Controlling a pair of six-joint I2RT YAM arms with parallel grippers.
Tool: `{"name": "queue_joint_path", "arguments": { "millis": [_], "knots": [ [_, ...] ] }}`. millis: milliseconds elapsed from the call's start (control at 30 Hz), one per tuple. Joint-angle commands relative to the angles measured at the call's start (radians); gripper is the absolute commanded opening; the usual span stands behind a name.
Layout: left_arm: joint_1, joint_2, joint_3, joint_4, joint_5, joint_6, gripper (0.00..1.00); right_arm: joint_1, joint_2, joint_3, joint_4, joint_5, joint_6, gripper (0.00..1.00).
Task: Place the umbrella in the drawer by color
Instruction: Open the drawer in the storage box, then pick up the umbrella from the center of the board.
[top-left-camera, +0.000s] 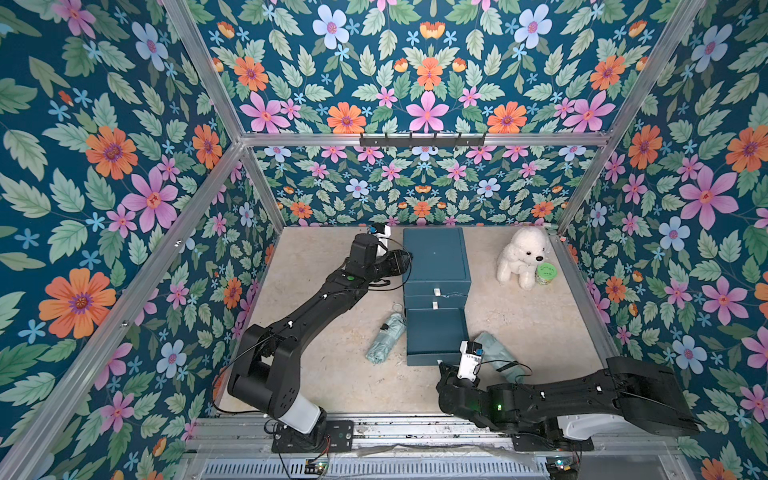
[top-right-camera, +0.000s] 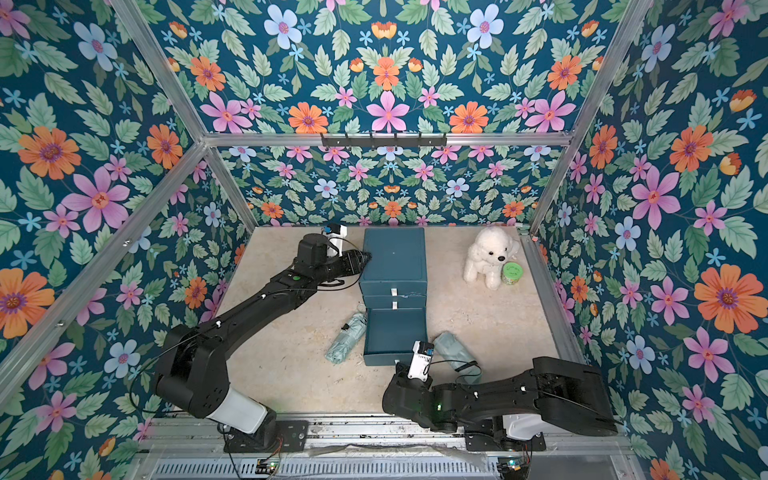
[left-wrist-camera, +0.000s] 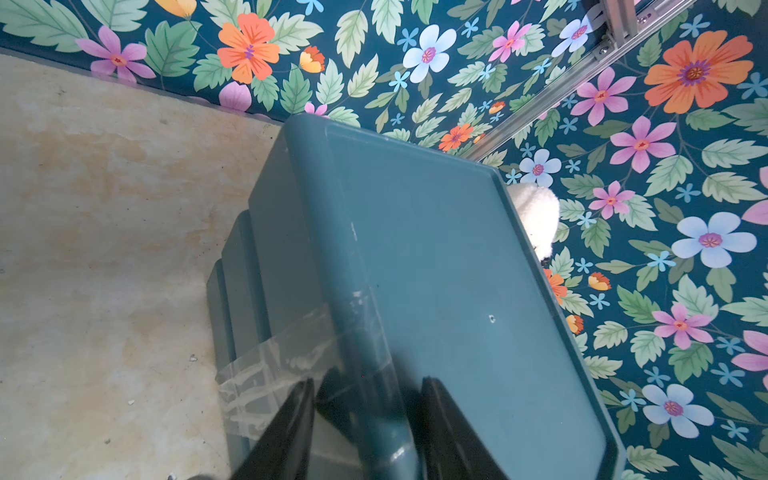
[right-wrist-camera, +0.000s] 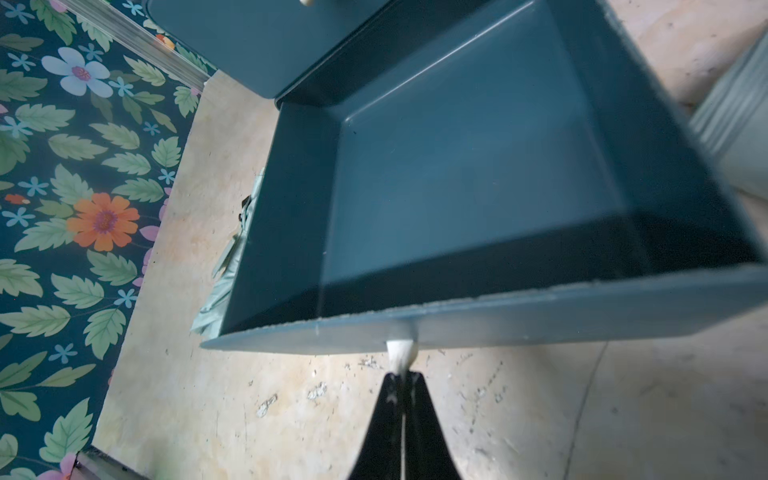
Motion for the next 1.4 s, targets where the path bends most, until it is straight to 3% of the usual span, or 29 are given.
{"name": "queue_joint_path", "arguments": {
  "millis": [0,200,600,733,767,833,867,1000,1067,1200,1333,1367],
  "knots": [
    [-0.001,0.019,-0.024,-0.349,0.012,0.025,0.46,0.019,0.020,0.004,-0.031,0.025,0.053,0.00],
    [-0.001,0.016,-0.025,-0.349,0.019,0.030,0.48,0.079,0.051,0.070,-0.132,0.048,0.102,0.00],
    [-0.001,0.011,-0.027,-0.337,0.034,0.031,0.50,0.085,0.067,0.066,-0.146,-0.052,0.135,0.00],
    [0.000,0.008,-0.027,-0.335,0.037,0.030,0.50,0.101,0.091,0.114,-0.228,-0.046,0.155,0.00],
    [-0.001,0.007,-0.027,-0.335,0.037,0.029,0.51,0.101,0.093,0.120,-0.243,-0.048,0.160,0.05],
    [-0.001,0.005,-0.027,-0.335,0.037,0.032,0.51,0.103,0.088,0.131,-0.287,-0.055,0.171,0.34],
    [-0.001,0.005,-0.026,-0.337,0.039,0.033,0.51,0.107,0.079,0.148,-0.336,-0.052,0.178,0.41],
    [-0.001,-0.022,-0.027,-0.334,0.040,0.038,0.52,0.131,-0.018,0.246,-0.671,0.016,0.226,0.56],
    [-0.001,-0.041,-0.020,-0.323,0.039,0.033,0.53,0.117,-0.079,0.298,-0.856,0.036,0.242,0.73],
    [-0.002,-0.075,-0.003,-0.303,0.036,0.016,0.55,-0.023,-0.210,0.357,-1.094,-0.006,0.162,0.82],
    [-0.002,-0.100,0.009,-0.291,0.026,0.006,0.57,-0.252,-0.357,0.304,-1.056,-0.112,-0.029,0.88],
    [-0.002,-0.105,0.011,-0.294,0.018,0.006,0.57,-0.315,-0.394,0.268,-1.014,-0.149,-0.086,0.96]
  ]
}}
